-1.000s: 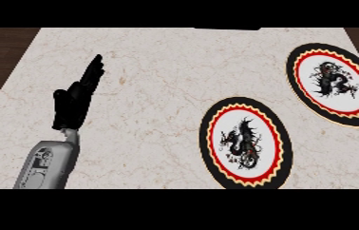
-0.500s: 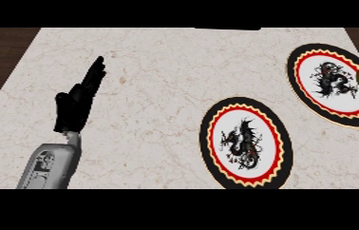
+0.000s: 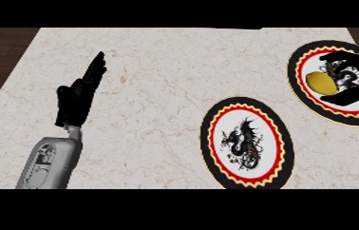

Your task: Pick the lemon from the plate and place it in the plate

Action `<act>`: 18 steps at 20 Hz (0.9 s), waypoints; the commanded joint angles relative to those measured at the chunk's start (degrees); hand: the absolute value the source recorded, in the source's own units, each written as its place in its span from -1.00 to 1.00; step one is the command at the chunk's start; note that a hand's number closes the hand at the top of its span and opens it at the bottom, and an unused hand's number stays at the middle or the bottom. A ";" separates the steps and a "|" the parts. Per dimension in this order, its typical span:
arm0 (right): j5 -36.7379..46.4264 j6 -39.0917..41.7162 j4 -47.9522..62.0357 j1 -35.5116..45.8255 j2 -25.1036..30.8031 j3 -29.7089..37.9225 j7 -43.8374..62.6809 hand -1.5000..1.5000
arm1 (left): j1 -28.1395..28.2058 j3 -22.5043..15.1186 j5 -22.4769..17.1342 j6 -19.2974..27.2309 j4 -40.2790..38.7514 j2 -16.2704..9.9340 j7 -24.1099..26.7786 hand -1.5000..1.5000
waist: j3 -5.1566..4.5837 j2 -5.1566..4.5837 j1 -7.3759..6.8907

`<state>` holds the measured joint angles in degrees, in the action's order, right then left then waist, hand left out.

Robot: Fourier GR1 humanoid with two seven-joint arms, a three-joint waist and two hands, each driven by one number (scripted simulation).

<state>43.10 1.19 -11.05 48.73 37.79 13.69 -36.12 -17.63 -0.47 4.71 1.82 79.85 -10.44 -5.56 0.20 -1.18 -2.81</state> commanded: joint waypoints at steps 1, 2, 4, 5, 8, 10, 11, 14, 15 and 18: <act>-0.53 -1.17 2.84 -0.49 -2.37 0.89 -0.53 -1.00 | -0.03 0.09 0.29 0.66 2.21 0.17 -2.21 0.00 | 0.03 0.13 -0.05; -1.18 -1.60 3.30 -1.90 -2.27 1.61 -2.83 -1.00 | -0.91 0.80 -0.11 -0.37 -0.99 -0.36 0.33 0.00 | 0.07 -0.21 -0.04; -3.68 4.27 3.55 1.25 -1.37 3.72 -2.81 -1.00 | 0.47 0.19 -0.28 -0.55 2.04 -0.25 -1.71 0.00 | 0.06 0.10 -0.31; -5.19 5.56 3.87 -1.19 -0.66 5.09 -7.24 -1.00 | 0.24 1.00 -0.55 -0.83 -0.41 -0.55 0.32 0.00 | 0.10 -0.16 0.05; -9.98 10.82 3.87 3.48 0.15 9.58 -5.02 -1.00 | -0.07 0.89 -0.31 -0.47 -1.10 0.04 0.98 0.00 | 0.02 0.06 0.47; -13.42 9.49 4.56 0.66 0.65 13.07 -5.97 -1.00 | 1.48 -0.82 1.69 1.91 1.18 1.72 0.74 0.00 | 0.06 0.29 0.78; -15.05 11.54 4.92 -0.02 3.61 14.80 -6.62 -1.00 | 2.78 0.85 -0.06 -0.83 1.96 -1.14 0.66 0.00 | 0.09 0.26 0.47; -18.72 14.40 6.00 1.75 7.27 18.49 -2.01 -1.00 | 3.08 -0.28 0.36 -0.13 2.54 0.49 0.72 0.00 | 0.09 0.14 0.17; -19.33 15.25 6.28 0.47 9.01 19.14 -2.08 -1.00 | -0.02 0.78 0.34 0.45 1.73 -0.03 -1.59 0.00 | 0.13 -0.02 0.63; -21.93 18.37 6.80 -1.91 15.26 21.86 -1.19 -1.00 | 1.71 1.95 -0.26 -0.31 2.48 -1.37 0.52 0.00 | 0.16 -0.08 0.69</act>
<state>24.73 15.46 -5.22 48.36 46.91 31.91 -38.83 -16.01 0.40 4.78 1.67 81.75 -10.87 -5.57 0.32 -1.15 -2.28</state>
